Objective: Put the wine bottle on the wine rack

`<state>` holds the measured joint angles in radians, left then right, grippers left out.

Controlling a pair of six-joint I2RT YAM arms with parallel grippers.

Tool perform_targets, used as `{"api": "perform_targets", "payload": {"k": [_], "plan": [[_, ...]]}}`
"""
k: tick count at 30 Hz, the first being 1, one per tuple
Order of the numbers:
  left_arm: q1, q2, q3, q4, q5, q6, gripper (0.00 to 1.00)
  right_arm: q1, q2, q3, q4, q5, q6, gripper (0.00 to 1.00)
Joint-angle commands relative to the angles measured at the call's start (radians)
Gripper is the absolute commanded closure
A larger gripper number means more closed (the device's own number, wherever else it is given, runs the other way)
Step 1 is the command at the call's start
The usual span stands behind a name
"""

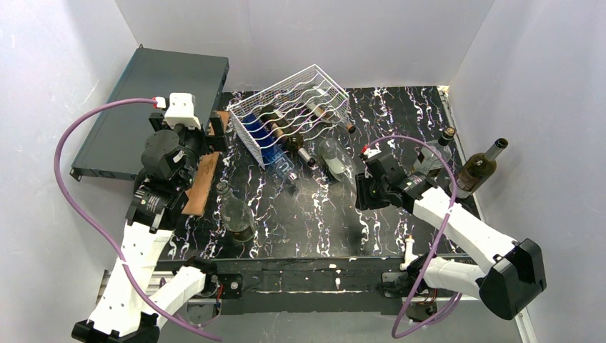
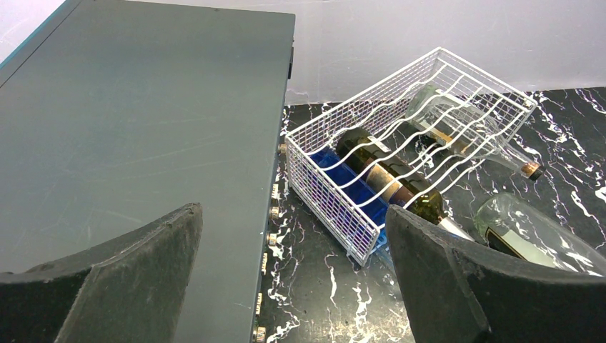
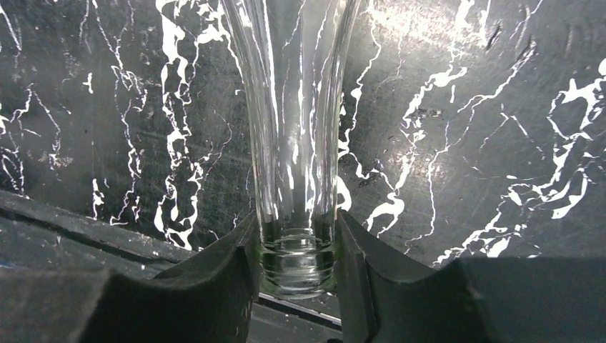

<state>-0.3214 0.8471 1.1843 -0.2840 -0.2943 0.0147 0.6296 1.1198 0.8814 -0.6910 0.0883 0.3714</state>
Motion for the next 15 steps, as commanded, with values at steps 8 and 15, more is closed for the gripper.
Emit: {"api": "perform_targets", "payload": {"k": [8, 15], "plan": [[-0.003, -0.011, -0.005, 0.024, -0.005, 0.001, 0.01, 0.073, 0.071, -0.160, 0.293, 0.054, 0.120, 0.99], [-0.003, -0.015, -0.005, 0.023, -0.006, 0.002, 0.01, 0.097, 0.139, -0.191, 0.315, 0.085, 0.099, 0.99]]}}
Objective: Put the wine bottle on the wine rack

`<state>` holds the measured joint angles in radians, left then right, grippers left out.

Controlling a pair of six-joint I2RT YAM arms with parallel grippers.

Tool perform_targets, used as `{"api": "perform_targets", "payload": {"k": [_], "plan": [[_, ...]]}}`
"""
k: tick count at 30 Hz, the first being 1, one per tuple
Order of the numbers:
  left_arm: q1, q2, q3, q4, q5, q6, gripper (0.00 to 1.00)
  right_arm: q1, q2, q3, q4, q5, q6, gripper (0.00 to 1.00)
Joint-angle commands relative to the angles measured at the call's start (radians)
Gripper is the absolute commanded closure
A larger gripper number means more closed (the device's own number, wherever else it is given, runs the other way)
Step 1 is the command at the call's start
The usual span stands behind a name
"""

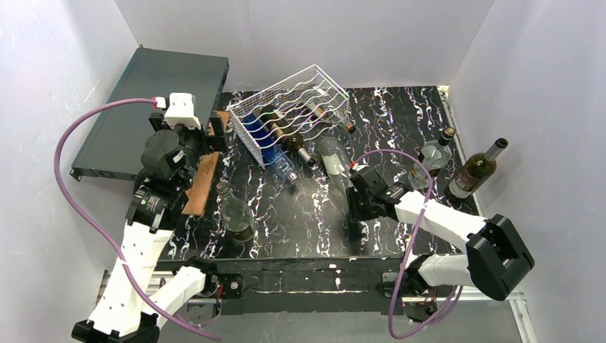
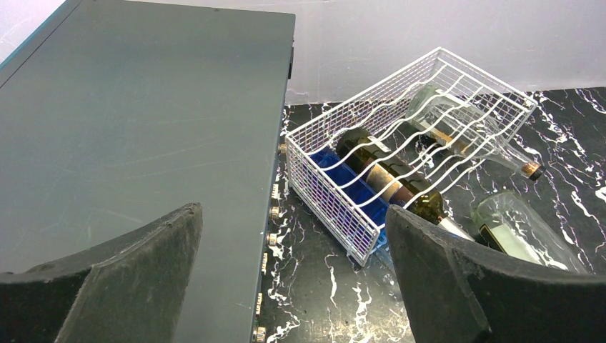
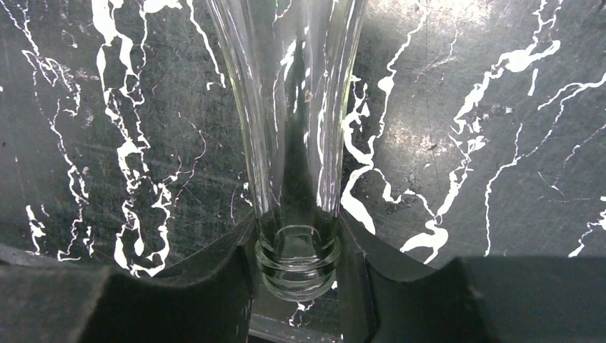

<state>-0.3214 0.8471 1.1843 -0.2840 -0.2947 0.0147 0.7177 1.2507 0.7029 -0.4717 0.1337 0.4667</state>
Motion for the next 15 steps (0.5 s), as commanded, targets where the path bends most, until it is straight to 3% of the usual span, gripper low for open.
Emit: {"api": "perform_targets", "payload": {"k": [1, 3, 15], "plan": [[-0.003, -0.016, -0.006, 0.023, -0.006, 0.002, 0.01, 0.011, 0.010, -0.016, 0.104, 0.044, 0.002, 0.99], [-0.002, -0.016, -0.006, 0.023, -0.005, 0.002, 0.01, 0.012, 0.021, -0.021, 0.115, 0.050, 0.000, 0.99], [-0.002, -0.019, -0.005, 0.024, -0.006, 0.002, 0.01, 0.029, 0.078, -0.031, 0.134, 0.090, -0.009, 0.68]]}}
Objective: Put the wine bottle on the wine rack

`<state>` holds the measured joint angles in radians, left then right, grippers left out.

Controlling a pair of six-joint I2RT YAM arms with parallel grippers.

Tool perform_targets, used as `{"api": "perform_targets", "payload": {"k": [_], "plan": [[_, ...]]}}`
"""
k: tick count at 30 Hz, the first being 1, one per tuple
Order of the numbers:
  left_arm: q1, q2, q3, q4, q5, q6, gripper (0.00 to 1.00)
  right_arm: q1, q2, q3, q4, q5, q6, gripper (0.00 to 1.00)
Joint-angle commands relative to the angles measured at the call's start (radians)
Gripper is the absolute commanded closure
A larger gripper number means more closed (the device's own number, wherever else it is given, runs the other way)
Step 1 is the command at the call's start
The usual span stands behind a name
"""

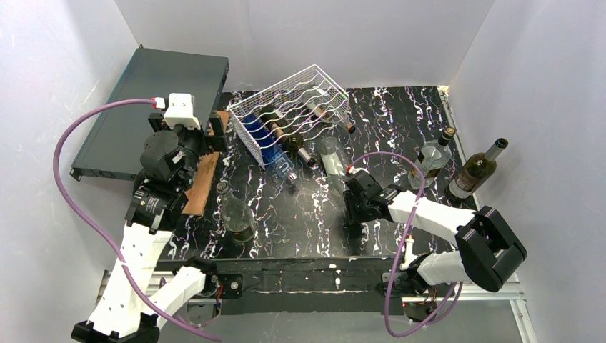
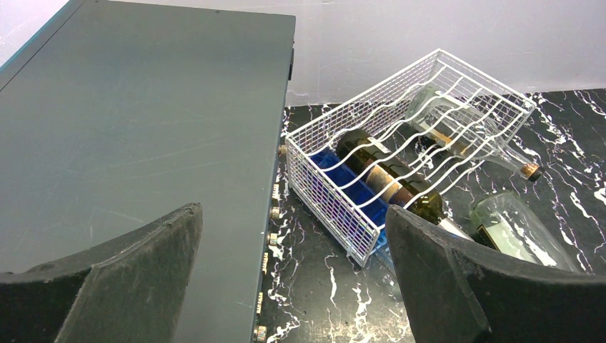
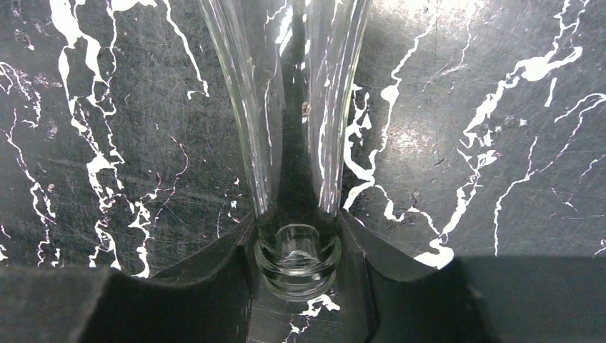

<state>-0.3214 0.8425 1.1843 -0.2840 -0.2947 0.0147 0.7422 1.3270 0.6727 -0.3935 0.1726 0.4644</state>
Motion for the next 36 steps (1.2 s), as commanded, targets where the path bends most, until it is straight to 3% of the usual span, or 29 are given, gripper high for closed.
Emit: {"api": "perform_targets", "payload": {"k": [1, 23, 36], "plan": [[-0.003, -0.014, -0.006, 0.025, -0.006, 0.002, 0.01, 0.006, 0.006, -0.001, 0.056, 0.053, -0.007, 0.66], [-0.003, -0.014, -0.005, 0.023, -0.008, 0.004, 0.01, 0.037, 0.023, 0.030, 0.062, 0.125, -0.022, 0.13], [-0.003, -0.008, -0.005, 0.024, -0.003, 0.002, 0.01, 0.018, 0.104, 0.096, 0.135, 0.142, -0.077, 0.07]]}}
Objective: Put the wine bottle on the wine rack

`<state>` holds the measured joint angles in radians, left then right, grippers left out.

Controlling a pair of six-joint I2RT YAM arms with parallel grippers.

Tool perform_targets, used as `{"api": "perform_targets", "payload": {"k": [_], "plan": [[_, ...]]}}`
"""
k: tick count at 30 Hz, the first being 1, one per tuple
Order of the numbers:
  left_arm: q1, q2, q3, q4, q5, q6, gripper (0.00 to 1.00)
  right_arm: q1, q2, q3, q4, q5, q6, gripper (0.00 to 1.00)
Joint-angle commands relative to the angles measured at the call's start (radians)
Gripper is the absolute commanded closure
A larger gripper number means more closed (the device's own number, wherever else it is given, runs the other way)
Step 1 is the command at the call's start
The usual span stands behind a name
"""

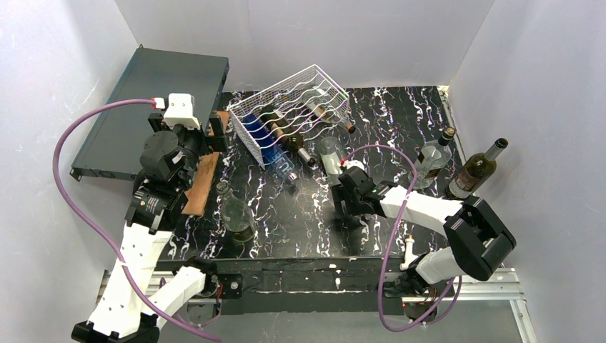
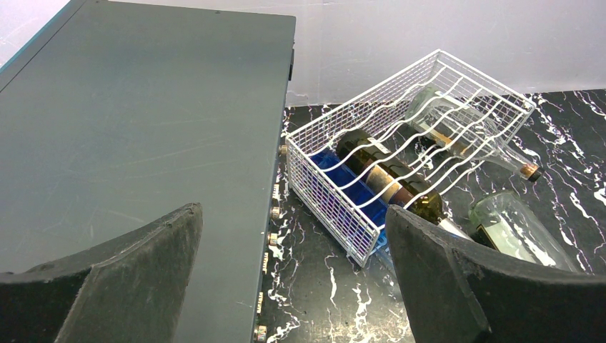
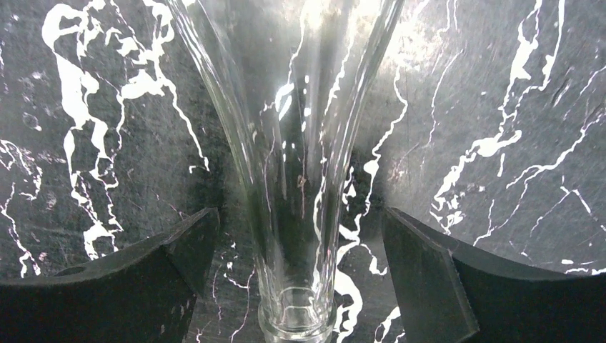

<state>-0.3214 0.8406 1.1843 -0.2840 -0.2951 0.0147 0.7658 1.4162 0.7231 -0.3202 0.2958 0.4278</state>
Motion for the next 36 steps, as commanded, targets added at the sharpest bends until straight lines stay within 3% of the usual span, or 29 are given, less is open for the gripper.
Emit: {"api": "perform_targets", "payload": {"k": [1, 12, 16, 21, 25, 31, 36], "plan": [[-0.003, -0.006, -0.005, 0.024, -0.003, 0.002, 0.01, -0.005, 0.019, 0.046, 0.072, 0.019, -0.045, 0.07], [-0.003, 0.001, -0.003, 0.022, 0.000, 0.001, 0.01, -0.007, 0.050, 0.006, 0.185, 0.063, -0.072, 0.10], [-0.003, 0.003, -0.004, 0.022, 0.001, 0.001, 0.01, -0.008, 0.066, -0.001, 0.236, 0.085, -0.086, 0.16], [-0.004, 0.007, -0.004, 0.022, 0.001, 0.001, 0.01, -0.023, 0.117, 0.018, 0.265, 0.075, -0.103, 0.36], [-0.003, 0.009, -0.005, 0.022, -0.001, 0.002, 0.01, -0.038, 0.145, 0.017, 0.290, 0.073, -0.108, 0.45], [-0.003, 0.012, -0.003, 0.022, 0.000, 0.002, 0.01, -0.048, 0.157, 0.003, 0.356, 0.045, -0.172, 0.69], [-0.004, 0.014, -0.005, 0.022, -0.001, 0.002, 0.01, -0.053, 0.167, 0.025, 0.371, 0.030, -0.240, 0.98]]}}
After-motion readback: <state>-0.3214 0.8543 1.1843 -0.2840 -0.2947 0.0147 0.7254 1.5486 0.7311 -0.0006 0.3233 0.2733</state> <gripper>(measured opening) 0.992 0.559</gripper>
